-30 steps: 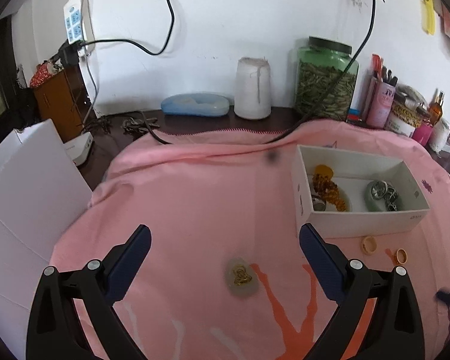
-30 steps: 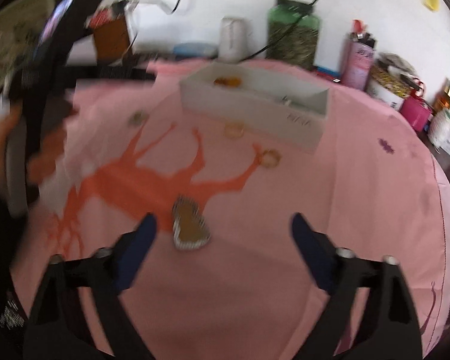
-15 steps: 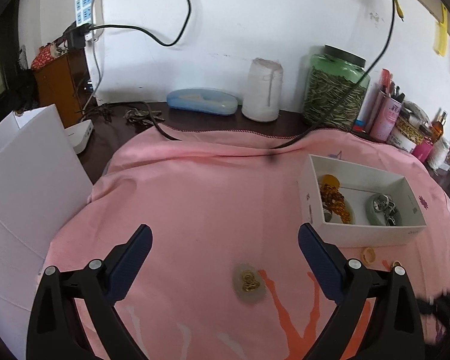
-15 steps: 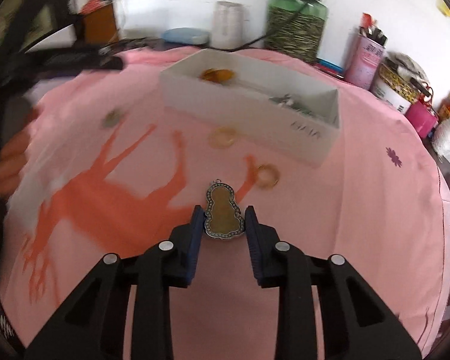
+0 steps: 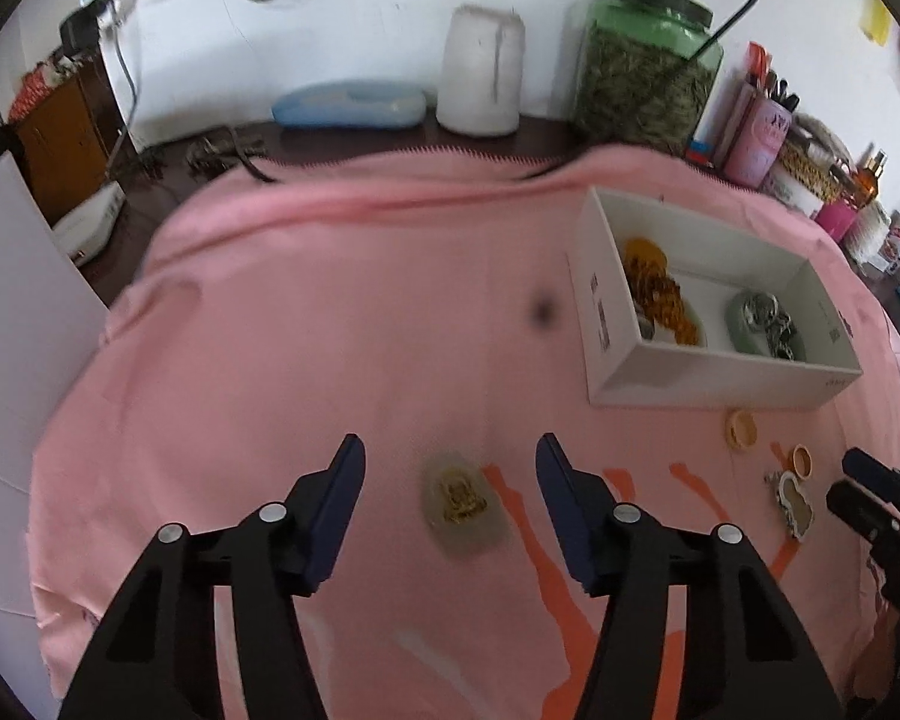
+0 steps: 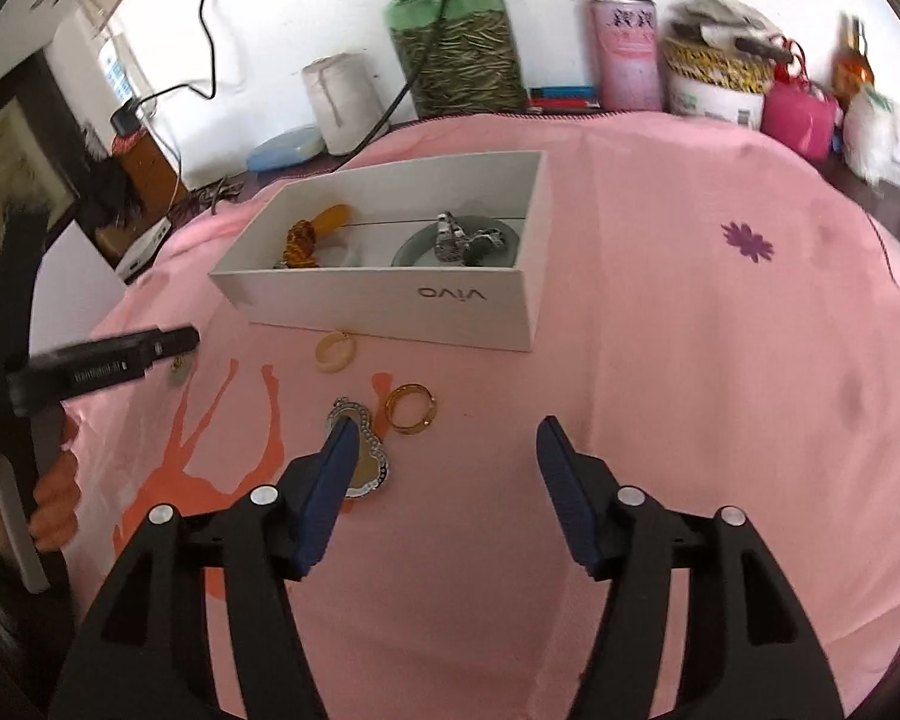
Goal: Organize jewelry
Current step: 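Grasp the jade Buddha pendant with the left tool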
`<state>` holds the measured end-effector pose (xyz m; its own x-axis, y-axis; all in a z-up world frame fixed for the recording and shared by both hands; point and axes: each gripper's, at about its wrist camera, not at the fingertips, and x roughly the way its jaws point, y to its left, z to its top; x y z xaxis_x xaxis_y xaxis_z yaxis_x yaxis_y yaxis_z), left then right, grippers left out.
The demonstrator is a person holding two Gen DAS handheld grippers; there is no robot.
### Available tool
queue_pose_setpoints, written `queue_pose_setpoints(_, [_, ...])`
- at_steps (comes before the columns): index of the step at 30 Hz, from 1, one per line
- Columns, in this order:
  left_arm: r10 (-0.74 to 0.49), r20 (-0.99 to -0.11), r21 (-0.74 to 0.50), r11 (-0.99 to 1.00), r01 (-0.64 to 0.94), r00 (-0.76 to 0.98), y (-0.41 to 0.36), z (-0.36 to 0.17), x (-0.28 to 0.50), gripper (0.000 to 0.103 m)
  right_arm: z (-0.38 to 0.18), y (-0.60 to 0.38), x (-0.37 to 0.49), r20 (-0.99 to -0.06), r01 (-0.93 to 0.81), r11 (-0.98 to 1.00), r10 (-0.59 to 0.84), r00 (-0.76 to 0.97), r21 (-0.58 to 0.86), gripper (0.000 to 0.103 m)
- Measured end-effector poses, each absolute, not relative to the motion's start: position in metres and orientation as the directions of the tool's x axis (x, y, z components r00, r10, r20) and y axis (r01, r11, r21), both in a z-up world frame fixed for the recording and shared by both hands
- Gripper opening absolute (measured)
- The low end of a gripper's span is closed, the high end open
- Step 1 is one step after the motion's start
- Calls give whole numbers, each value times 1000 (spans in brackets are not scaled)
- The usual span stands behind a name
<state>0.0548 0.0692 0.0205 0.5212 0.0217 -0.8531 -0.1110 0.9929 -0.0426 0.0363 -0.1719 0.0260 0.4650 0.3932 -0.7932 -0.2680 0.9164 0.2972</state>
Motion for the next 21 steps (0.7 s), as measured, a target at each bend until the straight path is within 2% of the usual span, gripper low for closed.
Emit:
queue_pose_setpoints(3, [20, -868, -25, 996, -84, 497, 60, 13, 54, 56, 28, -174, 37, -790, -259, 917, 394, 469, 304, 59])
queue_pose_setpoints(6, [28, -854, 9, 999, -39, 519, 42, 12, 50, 49, 29, -174, 36, -786, -258, 916, 398, 472, 308, 59])
queue_pose_setpoints(12, [-148, -830, -82, 986, 144, 538, 4, 13, 37, 48, 31, -174, 35, -781, -259, 912, 406, 475, 317, 59])
queue_pose_setpoints(16, [-120, -808, -63, 991, 118, 577, 10, 23, 33, 48, 32, -174, 34, -778, -266, 907, 417, 470, 326, 59])
queue_pose_setpoints(21, [-112, -824, -77, 993, 86, 556, 21, 26, 36, 48, 31, -167, 31, -778, -295, 901, 427, 461, 319, 59])
